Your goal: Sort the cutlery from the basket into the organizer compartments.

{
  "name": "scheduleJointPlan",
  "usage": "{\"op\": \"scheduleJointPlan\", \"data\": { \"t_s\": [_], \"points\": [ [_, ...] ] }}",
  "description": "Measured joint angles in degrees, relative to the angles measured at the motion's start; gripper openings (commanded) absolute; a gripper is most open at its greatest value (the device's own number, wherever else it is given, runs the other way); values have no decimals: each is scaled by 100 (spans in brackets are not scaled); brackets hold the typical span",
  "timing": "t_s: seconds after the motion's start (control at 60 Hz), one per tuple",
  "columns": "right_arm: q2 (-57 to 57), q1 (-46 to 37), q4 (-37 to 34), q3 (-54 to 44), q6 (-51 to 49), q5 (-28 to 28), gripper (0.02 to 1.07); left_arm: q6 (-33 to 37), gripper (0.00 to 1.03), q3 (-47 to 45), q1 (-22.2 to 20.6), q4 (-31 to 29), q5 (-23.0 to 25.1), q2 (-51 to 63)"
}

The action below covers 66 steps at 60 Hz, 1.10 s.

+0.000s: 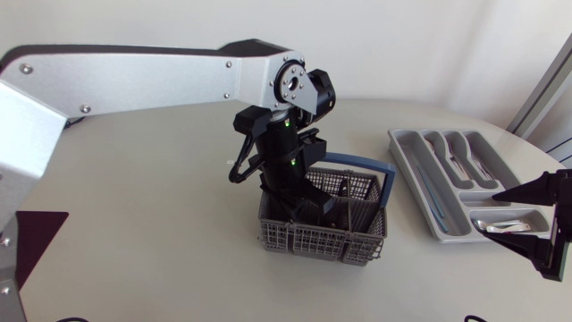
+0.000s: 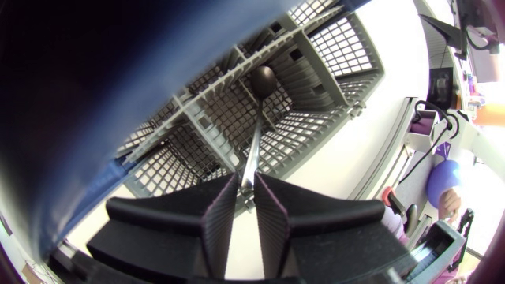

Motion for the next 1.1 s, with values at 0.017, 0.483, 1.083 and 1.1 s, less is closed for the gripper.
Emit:
{"op": "scheduleJointPlan", "data": {
  "t_s": [0.017,0.483,1.083,1.1],
  "points": [
    [-11,2,-2,0,0,0,93,0,21,-11,0,0,0,-7],
    [-155,42,-2,-7,2,0,93,-9,3,-28,-33,22,-63,-7],
    [-162,55,-2,-20,4,0,94,-48,3,-321,-74,284,-354,-262],
    [-168,66,0,-26,4,2,94,-48,3,-321,-74,251,-380,-271]
  ]
}}
